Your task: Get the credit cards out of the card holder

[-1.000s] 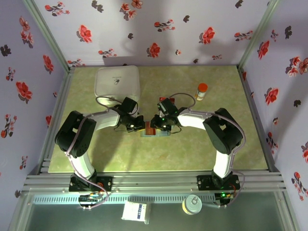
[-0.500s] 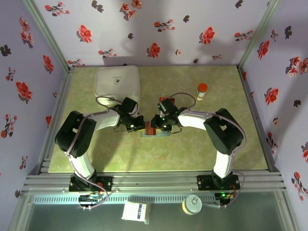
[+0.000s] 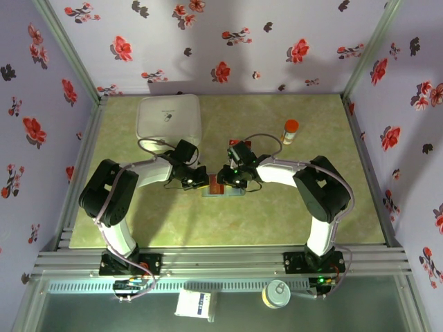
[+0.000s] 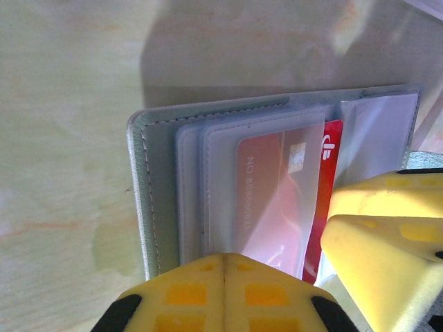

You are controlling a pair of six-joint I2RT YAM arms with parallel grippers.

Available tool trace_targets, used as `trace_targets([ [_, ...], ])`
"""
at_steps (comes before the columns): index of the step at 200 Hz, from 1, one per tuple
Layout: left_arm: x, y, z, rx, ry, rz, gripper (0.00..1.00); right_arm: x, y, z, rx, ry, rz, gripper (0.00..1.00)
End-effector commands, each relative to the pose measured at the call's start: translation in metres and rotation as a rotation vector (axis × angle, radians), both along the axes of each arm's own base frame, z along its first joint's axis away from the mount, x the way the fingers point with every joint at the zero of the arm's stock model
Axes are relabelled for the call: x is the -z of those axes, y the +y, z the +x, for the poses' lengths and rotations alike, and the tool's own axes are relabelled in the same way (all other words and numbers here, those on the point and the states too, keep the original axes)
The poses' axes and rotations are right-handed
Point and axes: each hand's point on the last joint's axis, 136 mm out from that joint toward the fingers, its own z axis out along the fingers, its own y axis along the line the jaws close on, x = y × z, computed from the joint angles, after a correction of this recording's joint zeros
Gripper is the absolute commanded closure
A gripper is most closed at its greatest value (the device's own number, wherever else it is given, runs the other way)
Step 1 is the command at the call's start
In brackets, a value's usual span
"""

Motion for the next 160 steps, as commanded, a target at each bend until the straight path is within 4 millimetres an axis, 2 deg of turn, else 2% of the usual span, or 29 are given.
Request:
trace_targets([
  [1, 0.008, 0.008, -0.010, 0.005, 0.040, 0.051, 1.00, -0.001, -0.001, -0.002, 0.010, 0.017, 0.024, 0.69],
  [33, 0.008, 0.008, -0.010, 0.005, 0.040, 0.049, 1.00, -0.001, -0.005, -0.002, 0.006, 0.012, -0.002, 0.70],
  [87, 0.008, 0.008, -0.010, 0.005, 0.038, 0.050, 1.00, -0.017, 0.007, -0.001, 0.014, -0.004, 0.131, 0.73],
  [133, 0.006, 0.009, -0.011, 0.006, 0.038, 0.050, 1.00, -0.017, 0.002, 0.000, 0.034, -0.007, 0.152, 0.73],
  [160, 0.006, 0.009, -0.011, 0.004, 0.035, 0.050, 1.00, -0.024, 0.006, 0.001, 0.046, -0.017, 0.226, 0.74],
])
